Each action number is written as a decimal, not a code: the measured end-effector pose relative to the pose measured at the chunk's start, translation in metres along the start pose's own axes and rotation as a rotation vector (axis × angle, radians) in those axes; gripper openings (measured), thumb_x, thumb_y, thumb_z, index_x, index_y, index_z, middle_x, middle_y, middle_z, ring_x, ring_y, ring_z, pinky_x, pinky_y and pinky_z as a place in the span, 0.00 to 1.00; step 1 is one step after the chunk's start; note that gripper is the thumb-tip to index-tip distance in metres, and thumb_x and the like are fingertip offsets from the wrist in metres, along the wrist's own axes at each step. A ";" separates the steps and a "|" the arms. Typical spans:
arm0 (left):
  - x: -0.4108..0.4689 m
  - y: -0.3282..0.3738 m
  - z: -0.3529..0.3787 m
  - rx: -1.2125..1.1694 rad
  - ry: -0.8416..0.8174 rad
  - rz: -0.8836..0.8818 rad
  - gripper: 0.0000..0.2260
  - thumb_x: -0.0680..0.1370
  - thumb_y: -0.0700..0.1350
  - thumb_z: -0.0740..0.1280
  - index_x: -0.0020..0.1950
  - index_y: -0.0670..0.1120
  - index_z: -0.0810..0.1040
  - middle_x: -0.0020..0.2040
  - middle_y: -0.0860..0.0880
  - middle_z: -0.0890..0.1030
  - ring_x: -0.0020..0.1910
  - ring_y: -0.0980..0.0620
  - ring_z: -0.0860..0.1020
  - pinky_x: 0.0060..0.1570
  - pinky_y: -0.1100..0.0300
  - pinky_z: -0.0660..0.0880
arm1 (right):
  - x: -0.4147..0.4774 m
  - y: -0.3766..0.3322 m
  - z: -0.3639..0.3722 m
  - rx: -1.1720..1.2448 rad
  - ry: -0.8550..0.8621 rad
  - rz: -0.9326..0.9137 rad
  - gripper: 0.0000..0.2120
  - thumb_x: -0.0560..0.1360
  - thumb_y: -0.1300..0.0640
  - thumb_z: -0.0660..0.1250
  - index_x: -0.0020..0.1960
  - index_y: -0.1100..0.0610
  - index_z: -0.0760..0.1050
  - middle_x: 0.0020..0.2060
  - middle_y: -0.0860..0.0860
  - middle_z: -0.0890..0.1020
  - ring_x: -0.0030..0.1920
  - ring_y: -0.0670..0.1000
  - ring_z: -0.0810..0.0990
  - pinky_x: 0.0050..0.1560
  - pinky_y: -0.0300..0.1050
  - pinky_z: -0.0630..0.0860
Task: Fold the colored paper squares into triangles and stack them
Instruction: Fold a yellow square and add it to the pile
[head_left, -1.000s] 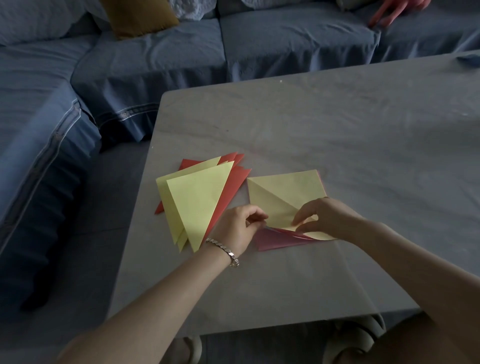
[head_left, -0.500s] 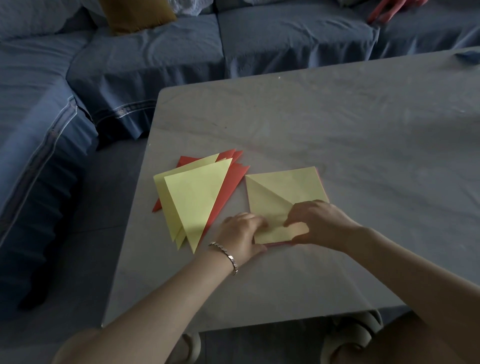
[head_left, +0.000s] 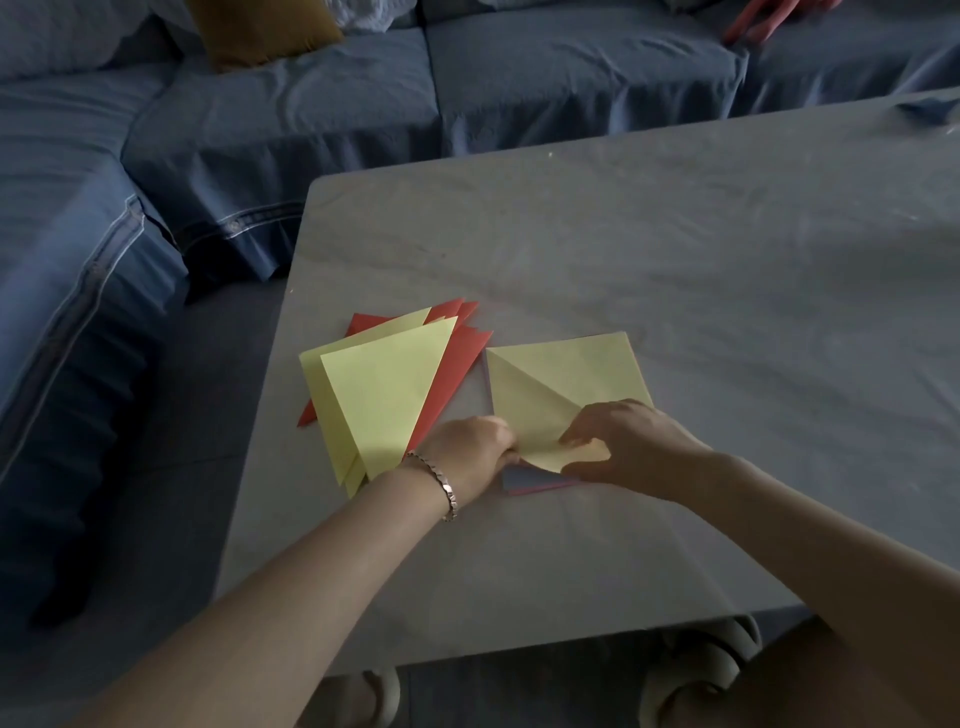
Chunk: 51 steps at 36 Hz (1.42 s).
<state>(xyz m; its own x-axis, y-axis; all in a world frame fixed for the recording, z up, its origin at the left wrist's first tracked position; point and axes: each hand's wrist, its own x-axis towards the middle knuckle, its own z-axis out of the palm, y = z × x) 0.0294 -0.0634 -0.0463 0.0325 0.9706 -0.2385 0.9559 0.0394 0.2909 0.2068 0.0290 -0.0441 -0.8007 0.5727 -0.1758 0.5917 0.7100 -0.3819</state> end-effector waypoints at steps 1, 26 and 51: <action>-0.001 0.001 0.000 -0.001 0.031 0.018 0.12 0.79 0.46 0.58 0.54 0.41 0.77 0.54 0.44 0.78 0.53 0.43 0.76 0.51 0.51 0.72 | 0.000 -0.002 0.002 0.007 0.003 -0.005 0.17 0.72 0.46 0.67 0.59 0.48 0.76 0.57 0.44 0.77 0.59 0.47 0.73 0.56 0.38 0.65; -0.032 0.021 -0.023 -0.749 0.357 -0.264 0.12 0.73 0.56 0.65 0.41 0.48 0.76 0.33 0.60 0.74 0.30 0.65 0.72 0.31 0.71 0.65 | -0.024 -0.029 -0.002 0.246 0.410 -0.338 0.12 0.70 0.50 0.65 0.41 0.57 0.83 0.38 0.49 0.84 0.44 0.45 0.77 0.47 0.36 0.72; -0.057 -0.020 -0.022 -0.963 0.127 -0.408 0.11 0.71 0.33 0.70 0.40 0.51 0.78 0.36 0.53 0.80 0.32 0.60 0.78 0.34 0.68 0.74 | -0.026 -0.034 -0.018 0.759 0.214 0.005 0.07 0.71 0.57 0.69 0.36 0.48 0.77 0.54 0.41 0.76 0.53 0.34 0.74 0.56 0.33 0.67</action>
<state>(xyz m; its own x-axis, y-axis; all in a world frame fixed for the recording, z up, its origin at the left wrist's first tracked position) 0.0018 -0.1147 -0.0183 -0.3234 0.8570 -0.4013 0.2500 0.4864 0.8372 0.2093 -0.0027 -0.0105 -0.7172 0.6963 -0.0303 0.3077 0.2773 -0.9102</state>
